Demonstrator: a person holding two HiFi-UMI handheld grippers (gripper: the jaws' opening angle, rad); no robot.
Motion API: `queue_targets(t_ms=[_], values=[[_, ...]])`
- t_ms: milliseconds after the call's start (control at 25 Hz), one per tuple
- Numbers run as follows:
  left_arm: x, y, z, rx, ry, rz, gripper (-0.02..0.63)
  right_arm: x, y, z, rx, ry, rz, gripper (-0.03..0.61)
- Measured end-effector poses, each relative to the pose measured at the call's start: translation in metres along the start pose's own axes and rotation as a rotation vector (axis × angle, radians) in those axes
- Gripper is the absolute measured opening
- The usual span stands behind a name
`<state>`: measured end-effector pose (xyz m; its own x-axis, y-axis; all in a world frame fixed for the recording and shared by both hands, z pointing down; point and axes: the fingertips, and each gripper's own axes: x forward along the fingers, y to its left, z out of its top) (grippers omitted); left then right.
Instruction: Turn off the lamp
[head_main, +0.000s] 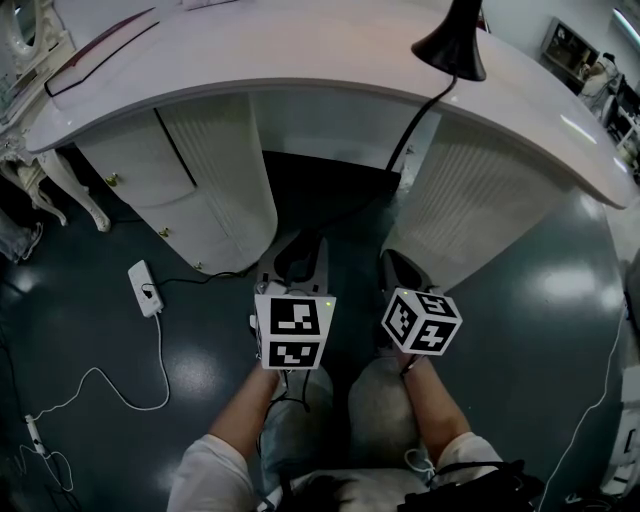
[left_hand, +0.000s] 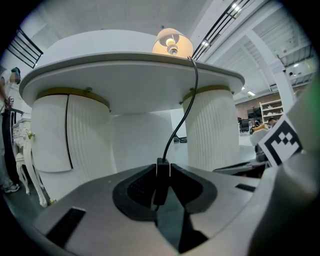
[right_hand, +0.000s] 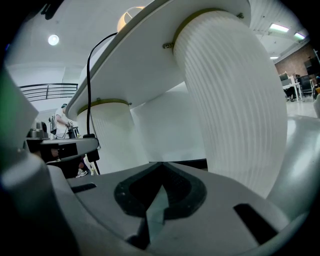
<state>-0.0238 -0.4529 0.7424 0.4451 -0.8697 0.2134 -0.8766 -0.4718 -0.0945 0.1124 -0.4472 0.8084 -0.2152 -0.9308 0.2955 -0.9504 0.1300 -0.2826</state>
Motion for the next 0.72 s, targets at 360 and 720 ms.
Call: queue_targets(t_ms=[360,720], values=[[-0.0028,-0.0018,0.0003,-0.025,-0.010,-0.023,0.092,-0.0017,0.0038,-0.0011,-0.012,0.003,0.008,-0.002],[-0.0090,-0.0006,0.0039,-0.046,-0.027,-0.030,0.079,-0.0041,0.0053,-0.0012,-0.003,-0.001,0.004,-0.002]])
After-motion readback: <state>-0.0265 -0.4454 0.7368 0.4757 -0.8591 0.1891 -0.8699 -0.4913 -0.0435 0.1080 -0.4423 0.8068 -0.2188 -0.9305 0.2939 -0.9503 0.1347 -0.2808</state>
